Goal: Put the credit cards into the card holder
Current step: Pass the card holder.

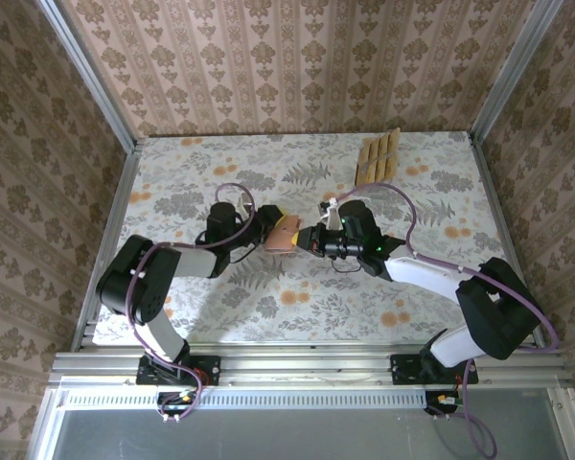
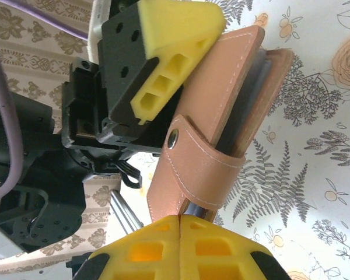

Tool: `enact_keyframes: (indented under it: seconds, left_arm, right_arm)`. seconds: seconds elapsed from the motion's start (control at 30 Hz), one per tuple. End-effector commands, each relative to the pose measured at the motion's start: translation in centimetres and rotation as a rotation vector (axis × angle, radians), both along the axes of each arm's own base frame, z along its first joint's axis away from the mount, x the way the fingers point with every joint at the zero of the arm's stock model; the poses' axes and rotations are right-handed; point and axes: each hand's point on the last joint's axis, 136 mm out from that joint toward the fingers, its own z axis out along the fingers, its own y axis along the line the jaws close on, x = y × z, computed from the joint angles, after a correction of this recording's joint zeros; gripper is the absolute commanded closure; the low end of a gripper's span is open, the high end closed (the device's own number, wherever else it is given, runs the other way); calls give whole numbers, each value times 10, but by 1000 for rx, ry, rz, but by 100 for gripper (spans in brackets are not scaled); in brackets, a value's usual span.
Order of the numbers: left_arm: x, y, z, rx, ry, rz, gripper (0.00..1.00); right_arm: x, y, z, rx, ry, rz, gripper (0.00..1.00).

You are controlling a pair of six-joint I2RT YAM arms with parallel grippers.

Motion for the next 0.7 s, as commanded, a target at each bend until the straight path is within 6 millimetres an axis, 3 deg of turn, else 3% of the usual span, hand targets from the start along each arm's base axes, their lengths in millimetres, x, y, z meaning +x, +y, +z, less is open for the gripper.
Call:
enact_keyframes:
  seconds: [0.0, 0.33, 0.53, 0.67]
  left_arm:
    - [0, 2, 19, -33, -58, 2, 60]
    - [0, 7, 23, -22, -80, 12, 69]
    - [-2, 10, 28, 22, -117, 5, 90]
    - [-6, 14, 33, 120, -183, -11, 97]
  right_arm:
    - [3, -1, -2, 8, -7, -7, 100]
    - [5, -4, -14, -7, 17, -18, 100]
    - [5, -4, -16, -14, 32, -13, 100]
    - [7, -20, -10, -76, 23, -45, 54]
